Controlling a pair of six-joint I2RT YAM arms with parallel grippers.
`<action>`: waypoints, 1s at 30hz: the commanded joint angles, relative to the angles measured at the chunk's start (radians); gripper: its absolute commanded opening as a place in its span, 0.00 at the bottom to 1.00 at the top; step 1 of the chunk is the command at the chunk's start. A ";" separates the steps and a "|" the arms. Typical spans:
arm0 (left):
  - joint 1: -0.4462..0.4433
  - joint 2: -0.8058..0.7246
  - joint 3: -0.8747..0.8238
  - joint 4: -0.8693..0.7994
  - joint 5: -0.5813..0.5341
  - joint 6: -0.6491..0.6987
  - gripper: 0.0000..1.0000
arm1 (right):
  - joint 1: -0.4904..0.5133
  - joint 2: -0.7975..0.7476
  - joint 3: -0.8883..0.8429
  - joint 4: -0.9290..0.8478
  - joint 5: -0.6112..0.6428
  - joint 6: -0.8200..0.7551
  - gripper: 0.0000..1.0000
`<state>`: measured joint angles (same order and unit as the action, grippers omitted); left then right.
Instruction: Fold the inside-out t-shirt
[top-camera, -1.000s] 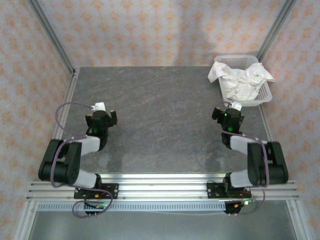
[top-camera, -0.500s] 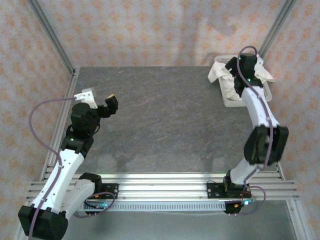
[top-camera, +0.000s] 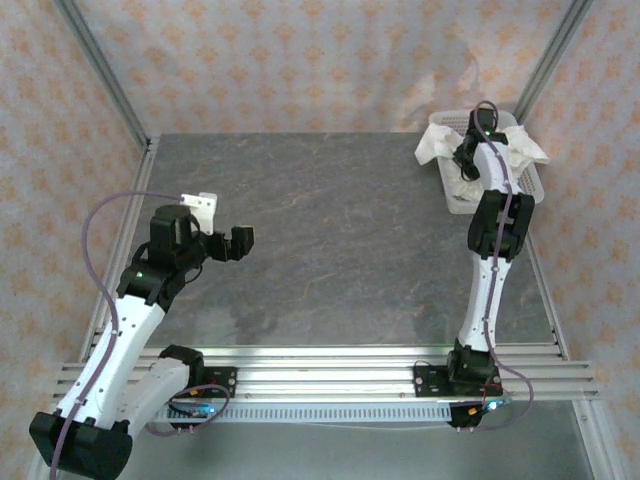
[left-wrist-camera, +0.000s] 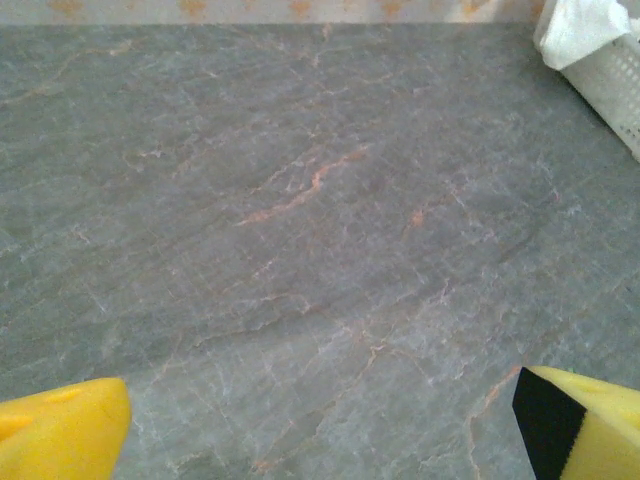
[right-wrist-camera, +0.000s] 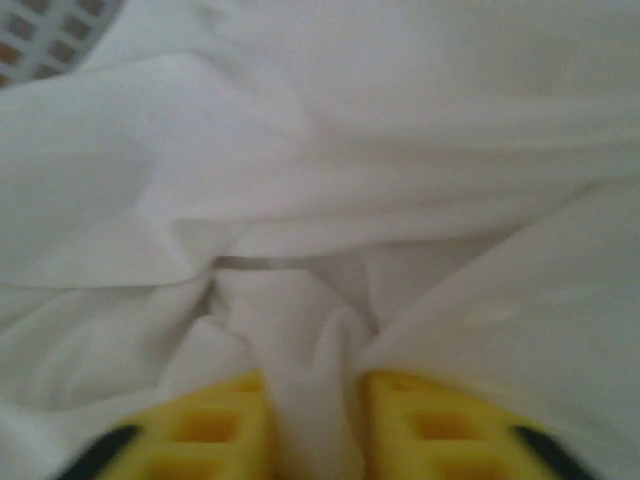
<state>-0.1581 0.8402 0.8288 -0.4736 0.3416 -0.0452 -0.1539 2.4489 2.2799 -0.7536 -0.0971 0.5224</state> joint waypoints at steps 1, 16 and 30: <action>-0.004 -0.007 0.030 -0.032 0.023 0.045 1.00 | 0.022 -0.071 0.131 -0.040 -0.084 -0.025 0.00; -0.004 -0.040 0.113 0.007 0.071 -0.122 1.00 | 0.315 -0.629 0.237 0.243 -0.257 -0.244 0.00; -0.006 -0.021 0.117 -0.066 -0.094 -0.173 1.00 | 0.666 -0.603 -0.201 -0.085 -0.599 -0.420 0.12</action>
<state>-0.1581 0.8116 0.9195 -0.4881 0.3103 -0.2028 0.4515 1.7828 2.2509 -0.6632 -0.6090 0.2104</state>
